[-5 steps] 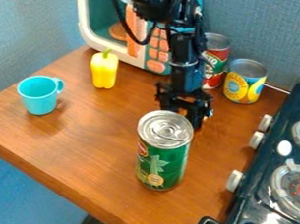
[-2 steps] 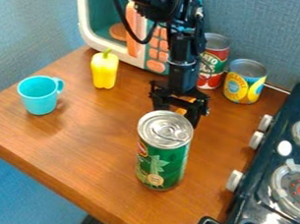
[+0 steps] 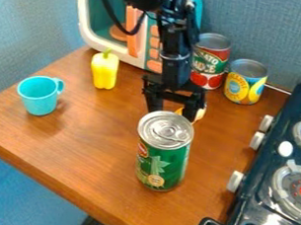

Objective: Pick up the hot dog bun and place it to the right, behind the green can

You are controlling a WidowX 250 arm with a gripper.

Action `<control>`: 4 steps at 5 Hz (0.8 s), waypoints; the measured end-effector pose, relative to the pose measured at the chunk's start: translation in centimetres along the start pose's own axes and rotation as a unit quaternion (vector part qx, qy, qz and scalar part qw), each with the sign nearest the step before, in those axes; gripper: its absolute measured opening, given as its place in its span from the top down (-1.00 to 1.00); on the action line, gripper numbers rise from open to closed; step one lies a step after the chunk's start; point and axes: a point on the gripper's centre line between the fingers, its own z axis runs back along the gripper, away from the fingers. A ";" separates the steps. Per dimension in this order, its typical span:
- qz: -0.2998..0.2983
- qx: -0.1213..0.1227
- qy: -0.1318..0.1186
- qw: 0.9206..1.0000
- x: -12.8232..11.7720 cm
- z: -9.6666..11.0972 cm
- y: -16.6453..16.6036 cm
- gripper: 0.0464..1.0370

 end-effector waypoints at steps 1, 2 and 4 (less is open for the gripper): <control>0.007 0.006 -0.024 1.000 0.3 2.0 1.2 -0.92; -0.056 0.059 -0.038 0.996 -1.1 5.9 2.6 -0.92; -0.114 0.124 -0.013 0.986 -6.7 11.9 5.1 -0.92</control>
